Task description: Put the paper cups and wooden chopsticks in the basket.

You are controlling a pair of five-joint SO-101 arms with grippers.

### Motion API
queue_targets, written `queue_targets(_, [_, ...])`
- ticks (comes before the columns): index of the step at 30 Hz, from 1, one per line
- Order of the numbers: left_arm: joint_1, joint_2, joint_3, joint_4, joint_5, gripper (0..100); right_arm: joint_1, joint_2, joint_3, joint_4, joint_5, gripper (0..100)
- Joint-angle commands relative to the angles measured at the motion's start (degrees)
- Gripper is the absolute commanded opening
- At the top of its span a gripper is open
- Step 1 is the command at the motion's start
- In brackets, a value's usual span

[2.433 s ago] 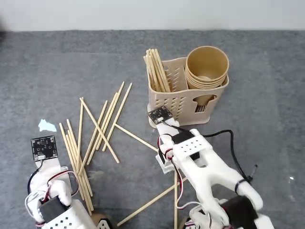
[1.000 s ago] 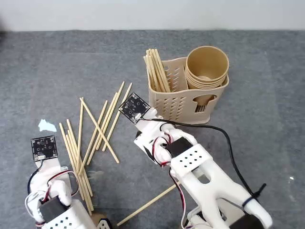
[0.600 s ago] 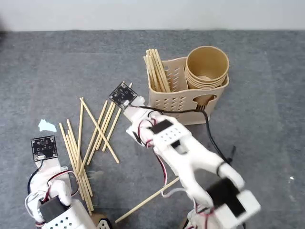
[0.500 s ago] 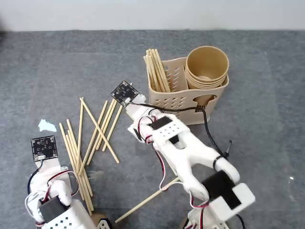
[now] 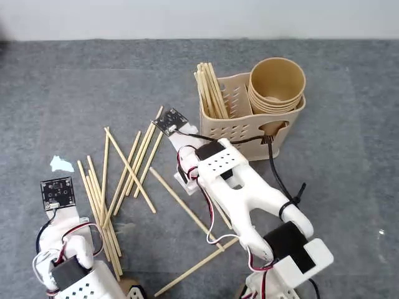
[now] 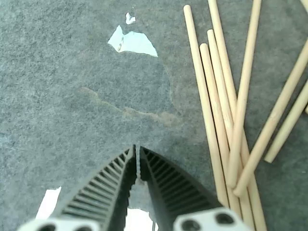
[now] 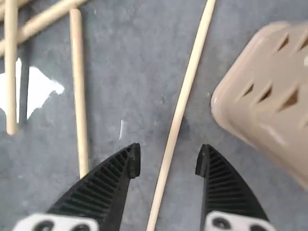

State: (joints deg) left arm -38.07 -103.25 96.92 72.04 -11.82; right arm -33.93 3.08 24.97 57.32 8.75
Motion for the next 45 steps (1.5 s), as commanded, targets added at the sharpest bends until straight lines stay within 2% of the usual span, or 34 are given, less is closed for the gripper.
queue_targets(1, [-0.44,-1.05,-0.48,0.44,-0.35,1,0.66,-4.00,-3.08,1.45,-2.64,20.5])
queue_targets(8, [-0.44,-1.05,-0.48,0.44,-0.35,1,-2.24,-0.84,-3.25,0.92,-3.78,20.6])
queue_targets(20, [-0.44,-1.05,-0.48,0.44,-0.35,1,-2.24,9.54,-4.04,-3.74,-3.52,18.4])
queue_targets(25, [-0.44,-1.05,-0.48,0.44,-0.35,1,-2.42,9.45,-4.04,-3.56,-3.43,5.6])
queue_targets(28, [-0.44,-1.05,-0.48,0.44,-0.35,1,-2.42,9.45,-4.04,-3.56,-3.43,1.1])
queue_targets(39, [-0.44,-1.05,-0.48,0.44,-0.35,1,-2.59,3.21,-3.87,-1.36,-3.34,0.8])
queue_targets(45, [-0.44,-1.05,-0.48,0.44,-0.35,1,-7.96,-2.77,-3.69,5.93,-3.78,0.9])
